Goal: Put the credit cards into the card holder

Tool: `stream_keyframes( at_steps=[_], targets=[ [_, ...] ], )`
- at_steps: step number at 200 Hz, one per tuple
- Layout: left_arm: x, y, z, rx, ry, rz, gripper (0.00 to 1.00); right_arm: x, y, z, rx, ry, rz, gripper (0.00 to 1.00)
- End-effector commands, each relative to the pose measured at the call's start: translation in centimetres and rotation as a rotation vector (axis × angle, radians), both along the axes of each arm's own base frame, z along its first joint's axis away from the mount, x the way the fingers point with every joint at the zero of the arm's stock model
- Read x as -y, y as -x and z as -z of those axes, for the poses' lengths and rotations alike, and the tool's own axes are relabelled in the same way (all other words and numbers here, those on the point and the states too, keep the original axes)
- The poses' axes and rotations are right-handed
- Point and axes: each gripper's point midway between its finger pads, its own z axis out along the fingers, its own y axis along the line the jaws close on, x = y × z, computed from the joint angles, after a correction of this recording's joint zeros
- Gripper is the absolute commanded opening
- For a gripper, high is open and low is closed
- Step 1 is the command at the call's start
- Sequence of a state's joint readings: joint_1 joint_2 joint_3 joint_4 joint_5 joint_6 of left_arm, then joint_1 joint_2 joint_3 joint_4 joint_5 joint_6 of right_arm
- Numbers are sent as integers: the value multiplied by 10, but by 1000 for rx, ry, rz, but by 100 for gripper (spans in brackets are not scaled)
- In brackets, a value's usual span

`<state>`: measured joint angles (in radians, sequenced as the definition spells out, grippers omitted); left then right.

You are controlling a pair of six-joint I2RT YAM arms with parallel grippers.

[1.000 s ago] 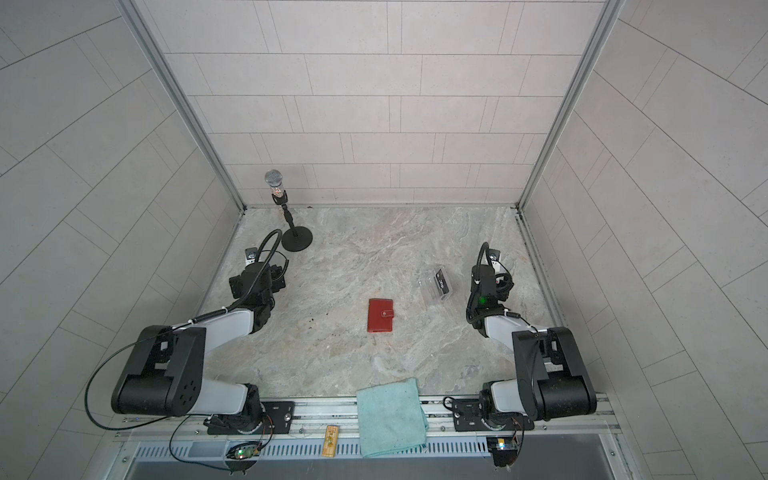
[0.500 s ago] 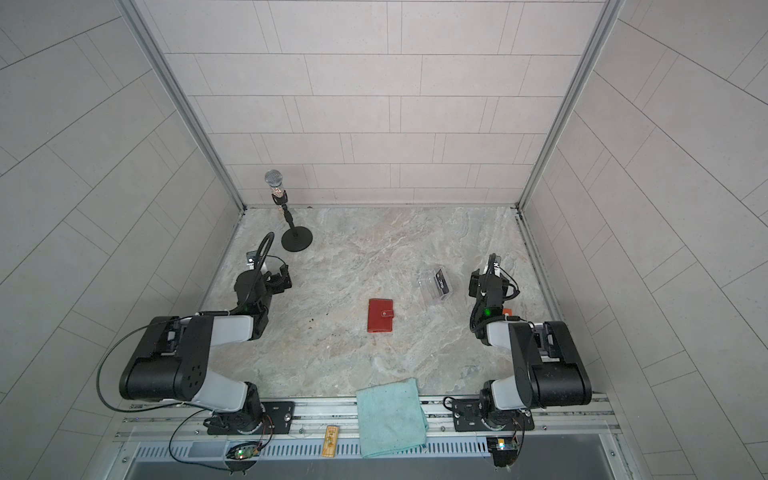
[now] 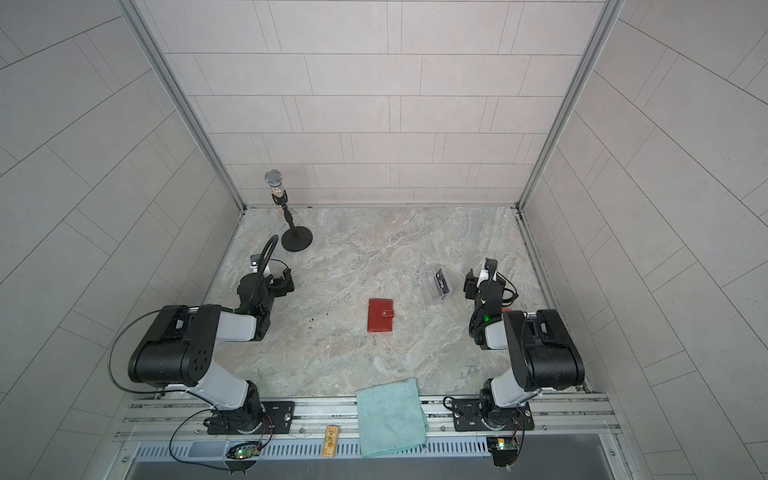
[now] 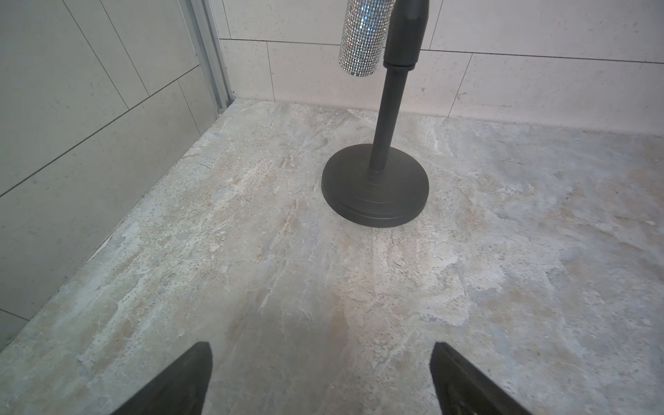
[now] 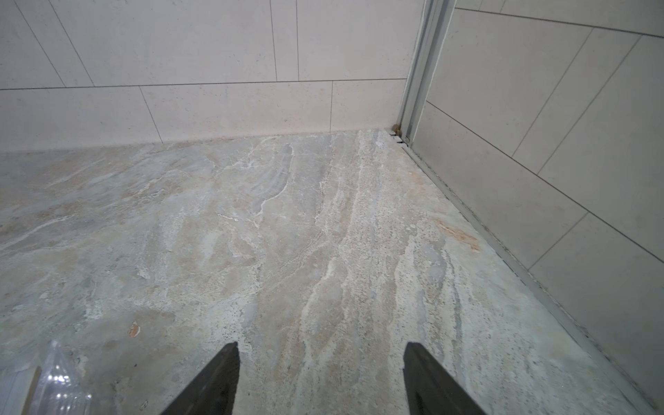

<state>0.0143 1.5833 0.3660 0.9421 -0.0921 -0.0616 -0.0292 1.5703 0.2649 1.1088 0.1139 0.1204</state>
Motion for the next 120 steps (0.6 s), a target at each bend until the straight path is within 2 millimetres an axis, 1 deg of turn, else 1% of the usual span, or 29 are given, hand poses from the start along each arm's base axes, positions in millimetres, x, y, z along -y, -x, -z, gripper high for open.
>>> stream_keyframes(
  at_steps=[1,14,24,27,41,120],
  targets=[
    [0,-4,-8,23,-14,-4,100,-4,-4,-9,24,18,-34,79],
    [0,-4,-8,27,-12,0,100,-5,-11,-6,-21,23,-37,84],
    [1,-3,-8,29,-12,2,100,-8,-15,-4,-31,55,-27,98],
    [1,-4,-8,29,-11,3,100,-8,-16,-6,-26,62,-21,100],
    [1,-4,-8,28,-13,3,100,-8,-15,-4,-49,75,-14,100],
    [1,-4,-8,22,-13,6,100,-8,-15,-5,-36,72,-15,100]
  ],
)
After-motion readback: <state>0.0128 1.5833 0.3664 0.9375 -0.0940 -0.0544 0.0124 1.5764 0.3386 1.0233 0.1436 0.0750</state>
